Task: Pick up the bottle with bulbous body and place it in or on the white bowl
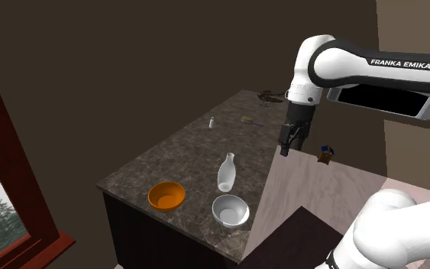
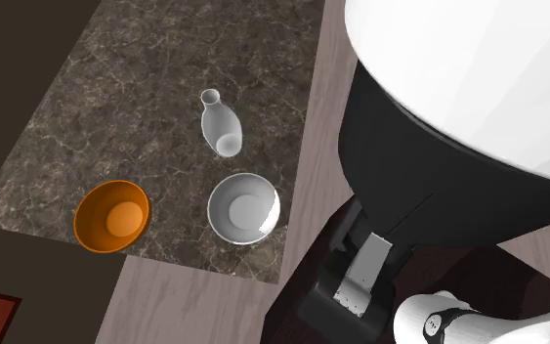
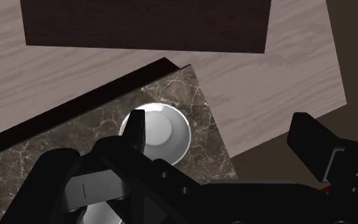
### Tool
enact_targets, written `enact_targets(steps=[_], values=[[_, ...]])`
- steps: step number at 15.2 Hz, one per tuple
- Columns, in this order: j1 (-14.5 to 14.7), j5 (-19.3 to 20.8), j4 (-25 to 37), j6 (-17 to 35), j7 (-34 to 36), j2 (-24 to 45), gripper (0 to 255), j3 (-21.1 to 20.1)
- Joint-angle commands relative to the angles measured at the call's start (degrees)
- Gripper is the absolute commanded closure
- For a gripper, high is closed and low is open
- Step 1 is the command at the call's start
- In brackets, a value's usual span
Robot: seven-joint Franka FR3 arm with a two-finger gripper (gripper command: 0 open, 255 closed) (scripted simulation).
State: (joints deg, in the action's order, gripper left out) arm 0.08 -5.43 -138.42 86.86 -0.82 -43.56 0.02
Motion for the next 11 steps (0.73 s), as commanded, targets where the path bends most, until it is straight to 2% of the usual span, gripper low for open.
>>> enact_targets(steps=[1,11], values=[[0.0,0.0,0.0,0.0,0.0,0.0,0,0.0],[-1.4,2.8,4.7,14.8,-3.7,20.5,0,2.0]])
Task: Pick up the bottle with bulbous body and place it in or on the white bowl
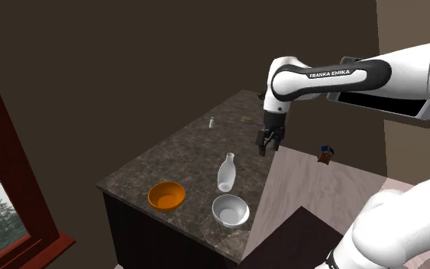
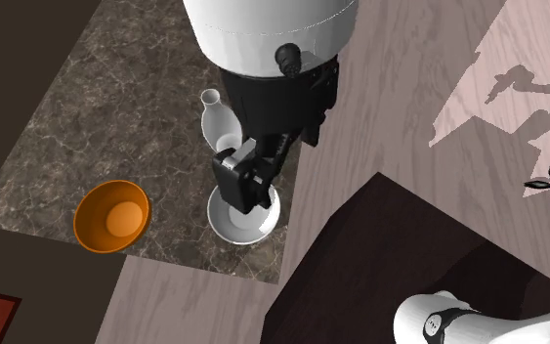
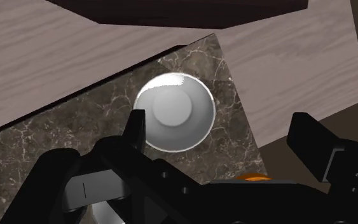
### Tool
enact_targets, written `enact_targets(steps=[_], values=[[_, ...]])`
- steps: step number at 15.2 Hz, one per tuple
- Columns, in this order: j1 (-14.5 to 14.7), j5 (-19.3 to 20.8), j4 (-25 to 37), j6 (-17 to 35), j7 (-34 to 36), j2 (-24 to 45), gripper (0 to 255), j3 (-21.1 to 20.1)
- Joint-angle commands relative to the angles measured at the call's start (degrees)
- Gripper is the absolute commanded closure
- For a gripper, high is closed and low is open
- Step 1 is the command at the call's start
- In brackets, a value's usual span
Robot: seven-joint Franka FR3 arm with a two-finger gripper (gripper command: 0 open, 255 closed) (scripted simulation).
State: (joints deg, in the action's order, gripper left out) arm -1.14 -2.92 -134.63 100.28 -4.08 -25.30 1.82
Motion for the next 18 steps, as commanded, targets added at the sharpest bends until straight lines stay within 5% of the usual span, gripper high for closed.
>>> enact_targets(steps=[1,18], values=[[-0.3,0.5,1.8,2.5,-0.7,4.5,0,0.4],[-2.6,1.9,28.3,12.8,-4.9,42.5,0,2.8]])
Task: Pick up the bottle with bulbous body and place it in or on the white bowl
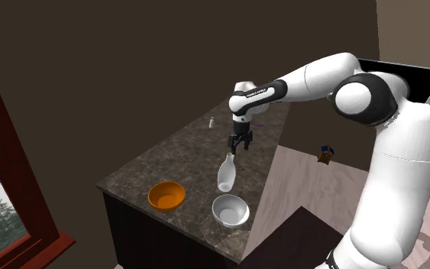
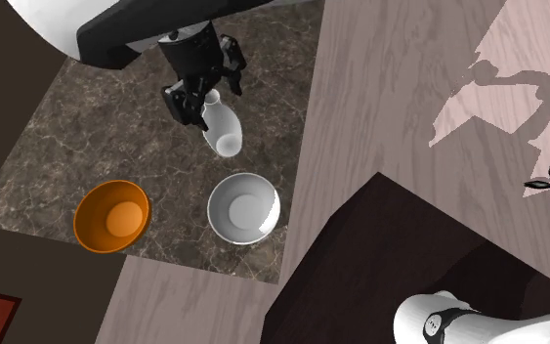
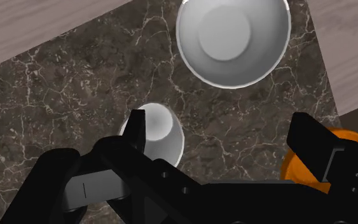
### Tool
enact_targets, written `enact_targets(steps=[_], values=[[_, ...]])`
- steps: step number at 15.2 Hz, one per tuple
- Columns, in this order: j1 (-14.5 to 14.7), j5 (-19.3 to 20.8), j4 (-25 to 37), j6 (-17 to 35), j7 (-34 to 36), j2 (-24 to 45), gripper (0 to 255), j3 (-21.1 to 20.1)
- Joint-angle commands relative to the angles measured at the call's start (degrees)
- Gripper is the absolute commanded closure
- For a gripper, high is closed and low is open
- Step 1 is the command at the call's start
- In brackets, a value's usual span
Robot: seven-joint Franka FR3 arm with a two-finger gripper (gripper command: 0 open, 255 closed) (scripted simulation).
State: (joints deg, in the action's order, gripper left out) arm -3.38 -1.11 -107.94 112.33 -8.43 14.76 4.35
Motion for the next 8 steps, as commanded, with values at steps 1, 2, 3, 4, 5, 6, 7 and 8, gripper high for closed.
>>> enact_targets(steps=[1,2,3,4,5,6,7,8], values=[[-0.5,0.1,3.9,0.7,-0.7,4.8,0,0.3],[-0.7,0.1,6.3,0.6,-0.9,7.1,0,0.4],[-0.9,0.1,8.8,0.4,-1.0,9.4,0,0.4],[-1.1,0.1,11.4,0.2,-1.2,11.8,0,0.5],[-1.3,0.1,14.1,-0.2,-1.4,14.3,0,0.5],[-1.6,0.0,16.9,-0.7,-1.5,16.7,0,0.6],[-1.8,0.0,20.0,-1.2,-1.6,19.3,0,0.6],[-2.0,0.0,23.2,-1.9,-1.8,21.8,0,0.6]])
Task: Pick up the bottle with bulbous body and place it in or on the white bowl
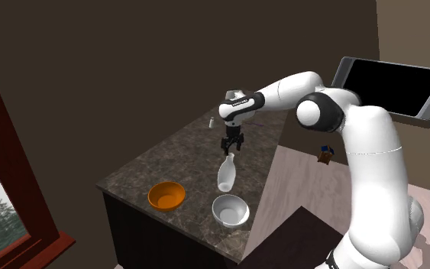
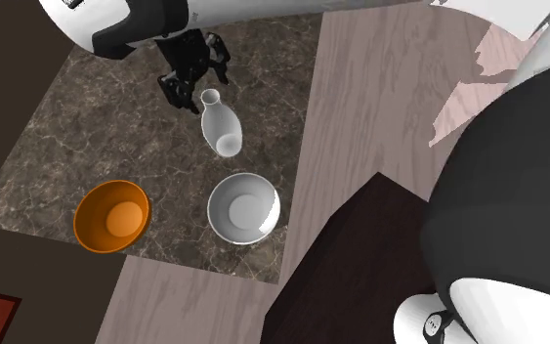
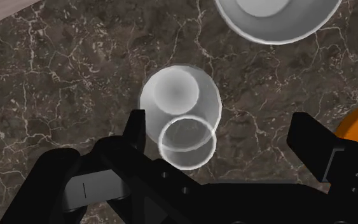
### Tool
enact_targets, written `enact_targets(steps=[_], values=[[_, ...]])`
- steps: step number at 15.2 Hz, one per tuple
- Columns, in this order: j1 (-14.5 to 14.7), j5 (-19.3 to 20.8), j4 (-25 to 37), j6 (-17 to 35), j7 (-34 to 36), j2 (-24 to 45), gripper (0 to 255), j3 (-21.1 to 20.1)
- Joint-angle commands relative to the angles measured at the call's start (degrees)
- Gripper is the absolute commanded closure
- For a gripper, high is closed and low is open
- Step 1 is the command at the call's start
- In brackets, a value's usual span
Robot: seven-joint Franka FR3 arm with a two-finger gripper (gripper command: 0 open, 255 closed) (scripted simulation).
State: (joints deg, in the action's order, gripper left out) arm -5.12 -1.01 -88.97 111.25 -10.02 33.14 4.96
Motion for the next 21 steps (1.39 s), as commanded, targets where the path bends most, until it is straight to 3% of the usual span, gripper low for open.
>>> enact_targets(steps=[1,3,10,18,19,21], values=[[-0.5,-0.1,7.6,-1.6,-0.3,6.1,0,0.0],[-0.9,-0.1,12.7,-2.9,-0.4,10.0,0,0.1],[-1.0,-0.2,9.0,2.2,-0.5,11.4,0,0.0],[-1.0,-0.2,9.0,2.2,-0.5,11.4,0,0.0],[-1.0,-0.2,9.0,2.2,-0.5,11.4,255,0.0],[-1.0,-0.2,9.0,2.2,-0.5,11.4,255,0.0]])
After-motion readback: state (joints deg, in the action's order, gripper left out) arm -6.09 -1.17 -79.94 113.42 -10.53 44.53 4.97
